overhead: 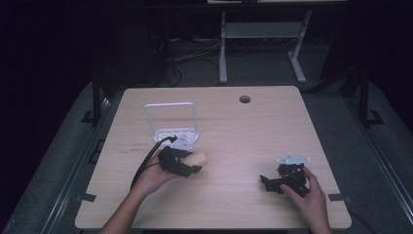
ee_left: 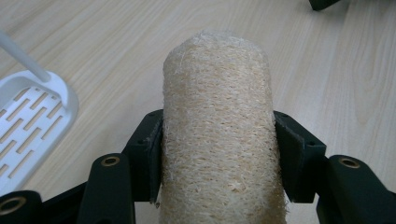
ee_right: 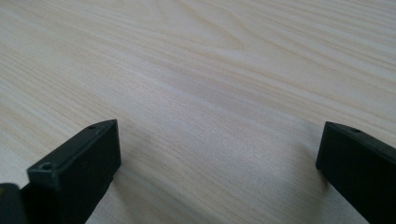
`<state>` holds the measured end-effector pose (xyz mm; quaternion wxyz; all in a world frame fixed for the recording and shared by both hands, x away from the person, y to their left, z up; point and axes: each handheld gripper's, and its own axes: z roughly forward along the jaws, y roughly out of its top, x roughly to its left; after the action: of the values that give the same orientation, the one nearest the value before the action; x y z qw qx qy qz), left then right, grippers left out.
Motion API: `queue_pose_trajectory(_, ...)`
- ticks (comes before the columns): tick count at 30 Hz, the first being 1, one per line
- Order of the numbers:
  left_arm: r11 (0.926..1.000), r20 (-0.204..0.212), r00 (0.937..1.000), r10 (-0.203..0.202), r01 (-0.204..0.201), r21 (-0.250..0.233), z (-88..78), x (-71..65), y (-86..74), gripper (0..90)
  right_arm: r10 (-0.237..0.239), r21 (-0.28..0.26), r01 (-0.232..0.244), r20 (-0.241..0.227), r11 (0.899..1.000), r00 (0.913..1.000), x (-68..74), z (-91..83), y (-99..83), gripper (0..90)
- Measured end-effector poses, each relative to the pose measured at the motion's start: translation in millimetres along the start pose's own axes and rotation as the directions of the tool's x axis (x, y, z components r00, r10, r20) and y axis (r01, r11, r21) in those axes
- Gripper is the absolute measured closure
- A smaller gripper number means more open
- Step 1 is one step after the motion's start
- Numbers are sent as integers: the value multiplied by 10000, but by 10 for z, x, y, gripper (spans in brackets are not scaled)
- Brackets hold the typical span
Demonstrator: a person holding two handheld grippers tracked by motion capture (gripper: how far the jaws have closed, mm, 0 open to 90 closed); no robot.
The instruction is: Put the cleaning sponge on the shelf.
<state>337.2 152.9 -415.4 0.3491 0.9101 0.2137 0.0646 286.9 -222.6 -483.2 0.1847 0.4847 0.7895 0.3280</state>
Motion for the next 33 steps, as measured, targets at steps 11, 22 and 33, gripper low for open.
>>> queue_pose_trajectory(11,10000,-282,9996,-87,88,33,-8,156,31,416,-4,-2,4,0,10000,10000,0,0,0,0)
queue_pose_trajectory(22,9996,-610,9978,-276,280,55,-5,321,32,416,-3,-1,3,-11,10000,10000,0,0,0,0)
queue_pose_trajectory(33,9990,-954,9945,-435,440,28,-46,436,12,417,-3,0,3,-13,10000,10000,0,0,0,0)
